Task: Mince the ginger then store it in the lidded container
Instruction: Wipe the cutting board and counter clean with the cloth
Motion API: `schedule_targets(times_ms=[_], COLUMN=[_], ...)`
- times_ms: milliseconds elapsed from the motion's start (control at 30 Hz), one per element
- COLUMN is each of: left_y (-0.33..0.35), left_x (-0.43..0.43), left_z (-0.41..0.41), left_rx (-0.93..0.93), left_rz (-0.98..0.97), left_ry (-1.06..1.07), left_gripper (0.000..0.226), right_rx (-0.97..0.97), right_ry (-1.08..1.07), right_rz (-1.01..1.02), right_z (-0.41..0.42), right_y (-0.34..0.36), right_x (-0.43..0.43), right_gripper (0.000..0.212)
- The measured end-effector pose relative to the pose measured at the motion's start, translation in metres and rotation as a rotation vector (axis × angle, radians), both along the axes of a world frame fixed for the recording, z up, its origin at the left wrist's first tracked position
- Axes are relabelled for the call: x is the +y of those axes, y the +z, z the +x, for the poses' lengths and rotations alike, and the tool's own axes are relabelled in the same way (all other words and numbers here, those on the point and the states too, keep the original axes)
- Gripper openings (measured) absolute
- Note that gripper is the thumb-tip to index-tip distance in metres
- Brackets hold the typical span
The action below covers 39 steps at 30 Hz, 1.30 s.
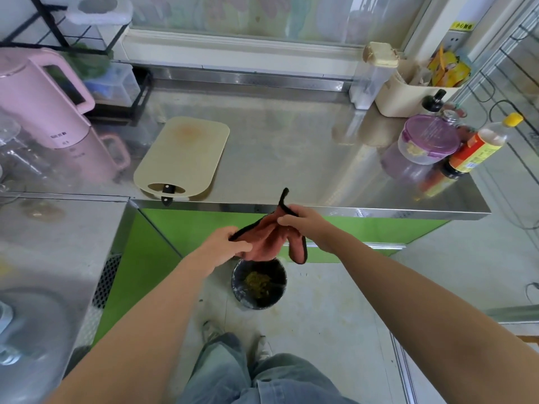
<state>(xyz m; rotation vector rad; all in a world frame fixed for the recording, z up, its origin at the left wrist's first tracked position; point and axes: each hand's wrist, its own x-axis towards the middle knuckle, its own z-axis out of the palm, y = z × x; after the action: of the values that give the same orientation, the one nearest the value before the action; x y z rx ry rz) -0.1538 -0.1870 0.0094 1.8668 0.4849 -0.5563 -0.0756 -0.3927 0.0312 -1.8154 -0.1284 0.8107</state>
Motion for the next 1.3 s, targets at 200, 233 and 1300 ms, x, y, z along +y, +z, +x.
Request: schedule_targets(times_ms=[200,233,1300], left_y=[0.031,0.035,0.286], left_x=[0.018,0.025,0.437], left_z=[-0.011,-0.014,-0.008], left_rx=[-0.102,-0.12,-0.558], left_rz=[-0.272,-0.256,0.567], left_ry=[0.281,0.312,0.836], left_gripper=[0.009,0.013,0.029], right_rx=[-0.064,-0.06,-0.114], right_ry=[-0.026,-0.055,0.183], right_rz=[0.141,0.171,0.804], right_z=[0.009,0.011,0.058], right_y=[0.017,0.022,0.323], right_x=[0.052,0.064,0.582], right_gripper=[0.018,0.016,0.007])
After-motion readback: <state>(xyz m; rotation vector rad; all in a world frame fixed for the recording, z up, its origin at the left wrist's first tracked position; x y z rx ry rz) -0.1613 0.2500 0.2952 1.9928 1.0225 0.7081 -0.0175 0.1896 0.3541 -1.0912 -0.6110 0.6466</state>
